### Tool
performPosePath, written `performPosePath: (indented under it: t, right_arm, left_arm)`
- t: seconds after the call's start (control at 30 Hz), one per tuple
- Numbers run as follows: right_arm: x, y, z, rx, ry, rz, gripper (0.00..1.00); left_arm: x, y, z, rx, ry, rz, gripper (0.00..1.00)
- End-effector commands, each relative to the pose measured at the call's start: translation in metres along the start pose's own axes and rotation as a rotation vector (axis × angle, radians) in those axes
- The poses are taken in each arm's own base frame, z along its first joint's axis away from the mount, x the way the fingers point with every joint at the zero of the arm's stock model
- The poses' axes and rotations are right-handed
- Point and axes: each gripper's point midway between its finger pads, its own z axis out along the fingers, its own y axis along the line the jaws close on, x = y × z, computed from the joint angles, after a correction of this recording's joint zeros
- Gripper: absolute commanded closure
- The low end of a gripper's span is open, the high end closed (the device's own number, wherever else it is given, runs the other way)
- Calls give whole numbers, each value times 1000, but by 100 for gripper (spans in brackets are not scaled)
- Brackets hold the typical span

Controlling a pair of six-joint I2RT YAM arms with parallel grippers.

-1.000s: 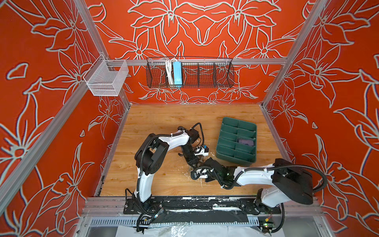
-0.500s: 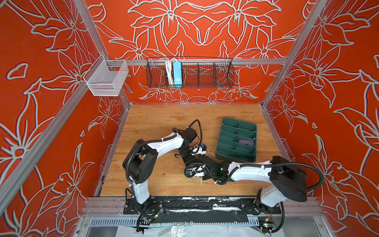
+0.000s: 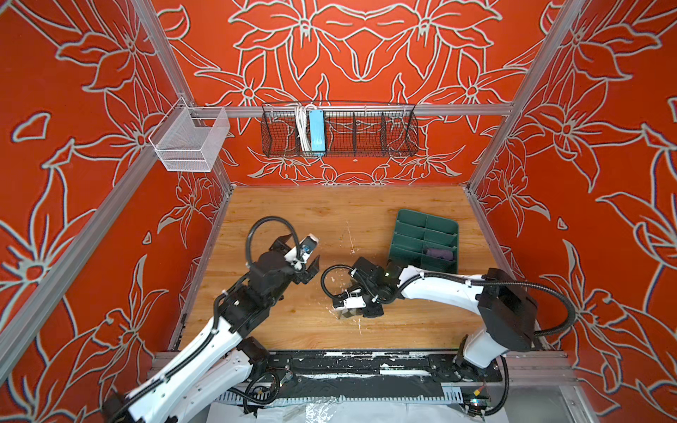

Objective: Roll the socks

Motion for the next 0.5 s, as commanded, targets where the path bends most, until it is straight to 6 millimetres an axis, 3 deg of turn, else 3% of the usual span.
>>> performPosePath:
  t: [0.0,0.1,0.23,0.37,0.47]
  right_arm:
    - [-3,28,-8,-273,-69,122,100]
    - [-7,19,-13,-363,-136,218,100]
    - [-8,2,-15,-440,-188,335,100]
    - [-7,-14,-9,-474,-160,409,100]
    - [5,-29,2,-449,-79,491,100]
  left_arm:
    - [-15,-15,-23,125,-88,67,3]
    - [-7,-43,-32,303,-40,127,3]
    - [1,-77,-29,458,-10,231,2]
    - [23,-126,-18,533,12,563,3]
    - [48,-165,-10,585,42,770,3]
